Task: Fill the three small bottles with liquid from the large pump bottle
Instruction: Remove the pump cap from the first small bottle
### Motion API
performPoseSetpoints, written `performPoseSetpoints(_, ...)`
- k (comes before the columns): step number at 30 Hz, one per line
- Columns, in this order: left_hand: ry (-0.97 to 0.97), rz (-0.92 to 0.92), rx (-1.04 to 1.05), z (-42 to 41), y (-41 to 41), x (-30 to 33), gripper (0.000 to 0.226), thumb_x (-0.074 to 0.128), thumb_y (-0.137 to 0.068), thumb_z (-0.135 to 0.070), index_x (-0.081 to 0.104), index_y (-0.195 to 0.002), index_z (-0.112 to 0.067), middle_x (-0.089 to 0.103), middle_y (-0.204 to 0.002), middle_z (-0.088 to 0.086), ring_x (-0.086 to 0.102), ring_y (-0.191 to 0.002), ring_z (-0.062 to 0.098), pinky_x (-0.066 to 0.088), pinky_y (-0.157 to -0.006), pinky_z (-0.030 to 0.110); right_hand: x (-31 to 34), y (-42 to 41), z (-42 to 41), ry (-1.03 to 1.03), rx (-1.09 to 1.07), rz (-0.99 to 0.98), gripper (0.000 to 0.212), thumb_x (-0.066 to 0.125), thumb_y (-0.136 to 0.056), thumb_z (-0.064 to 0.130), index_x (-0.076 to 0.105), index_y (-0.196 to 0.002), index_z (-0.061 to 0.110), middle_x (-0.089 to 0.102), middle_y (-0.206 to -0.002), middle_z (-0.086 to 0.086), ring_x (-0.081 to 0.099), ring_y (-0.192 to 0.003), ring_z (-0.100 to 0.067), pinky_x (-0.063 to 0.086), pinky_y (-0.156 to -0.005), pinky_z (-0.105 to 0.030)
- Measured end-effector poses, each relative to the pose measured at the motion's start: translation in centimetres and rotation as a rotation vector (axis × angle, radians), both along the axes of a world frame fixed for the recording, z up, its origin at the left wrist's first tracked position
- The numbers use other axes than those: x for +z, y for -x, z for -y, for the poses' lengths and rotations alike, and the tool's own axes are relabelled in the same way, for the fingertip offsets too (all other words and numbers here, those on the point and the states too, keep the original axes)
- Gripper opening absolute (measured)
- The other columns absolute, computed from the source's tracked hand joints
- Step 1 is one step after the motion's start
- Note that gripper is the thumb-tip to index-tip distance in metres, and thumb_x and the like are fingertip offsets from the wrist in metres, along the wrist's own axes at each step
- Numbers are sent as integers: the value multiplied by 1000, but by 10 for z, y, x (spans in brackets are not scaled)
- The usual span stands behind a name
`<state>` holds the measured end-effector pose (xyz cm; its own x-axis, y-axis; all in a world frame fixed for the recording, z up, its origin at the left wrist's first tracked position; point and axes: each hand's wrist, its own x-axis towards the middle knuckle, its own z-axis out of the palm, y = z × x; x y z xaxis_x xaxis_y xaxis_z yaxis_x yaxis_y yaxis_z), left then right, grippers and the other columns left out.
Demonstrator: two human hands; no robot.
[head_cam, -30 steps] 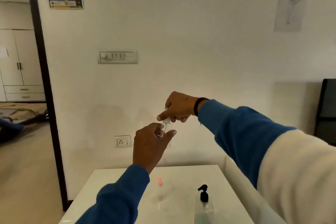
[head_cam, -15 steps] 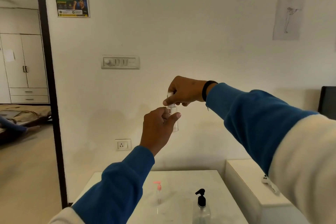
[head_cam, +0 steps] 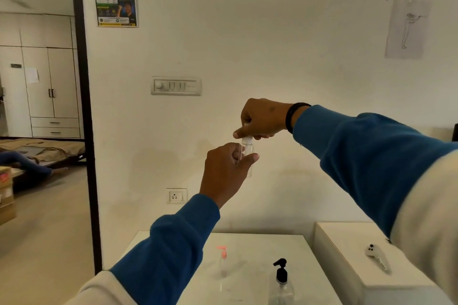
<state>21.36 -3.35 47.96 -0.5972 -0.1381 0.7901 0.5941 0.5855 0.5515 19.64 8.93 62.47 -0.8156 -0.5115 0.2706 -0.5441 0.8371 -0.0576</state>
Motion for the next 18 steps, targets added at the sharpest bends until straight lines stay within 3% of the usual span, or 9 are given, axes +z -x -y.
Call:
performPoseSetpoints(3, -7, 9, 8, 0, -3, 2, 39, 78, -83, -41, 50, -65, -21, 55, -61, -7, 49, -57, 12, 34, -54, 10, 3, -3, 0, -25, 43, 26, 26, 71, -96, 35, 71, -87, 10, 69, -72, -4, 59, -55, -11, 52, -59, -25)
performPoseSetpoints(5, -3, 12, 11, 1, -3, 2, 38, 77, -83, -42, 54, -68, -16, 59, -64, -1, 54, -61, 17, 36, -55, 8, 5, -5, 0, -13, 66, 88, 15, 74, -94, 29, 70, -93, 14, 72, -84, -7, 63, -63, -12, 52, -59, -23)
performPoseSetpoints(8, -13, -3, 11, 3, -5, 1, 39, 77, -84, -42, 55, -69, -13, 63, -68, 4, 58, -67, 22, 37, -58, 9, 5, -8, 0, -4, 33, 94, 30, 74, -92, 42, 69, -100, 13, 74, -89, -9, 66, -66, -14, 55, -60, -24)
performPoseSetpoints(12, -19, -19, -8, 0, -6, 4, 37, 78, -83, -41, 63, -78, -7, 67, -72, 7, 61, -70, 26, 46, -62, 24, 5, -12, 2, -54, -54, -26, 48, 66, -93, 55, 71, -89, 7, 76, -78, -9, 64, -57, -16, 56, -60, -28)
performPoseSetpoints(15, -17, -25, 7, -1, -6, 7, 37, 77, -83, -42, 62, -77, -8, 65, -70, 7, 58, -67, 25, 38, -57, 11, 6, -11, 2, -44, -32, -28, 42, 70, -94, 45, 73, -87, 4, 76, -76, -11, 63, -57, -17, 57, -62, -29)
performPoseSetpoints(18, -14, -25, 18, 1, -6, 8, 40, 76, -83, -43, 62, -76, -6, 65, -70, 9, 57, -67, 26, 39, -56, 14, 11, -15, 3, -14, 19, 37, 24, 74, -93, 31, 72, -90, 7, 74, -77, -8, 64, -61, -14, 57, -61, -25)
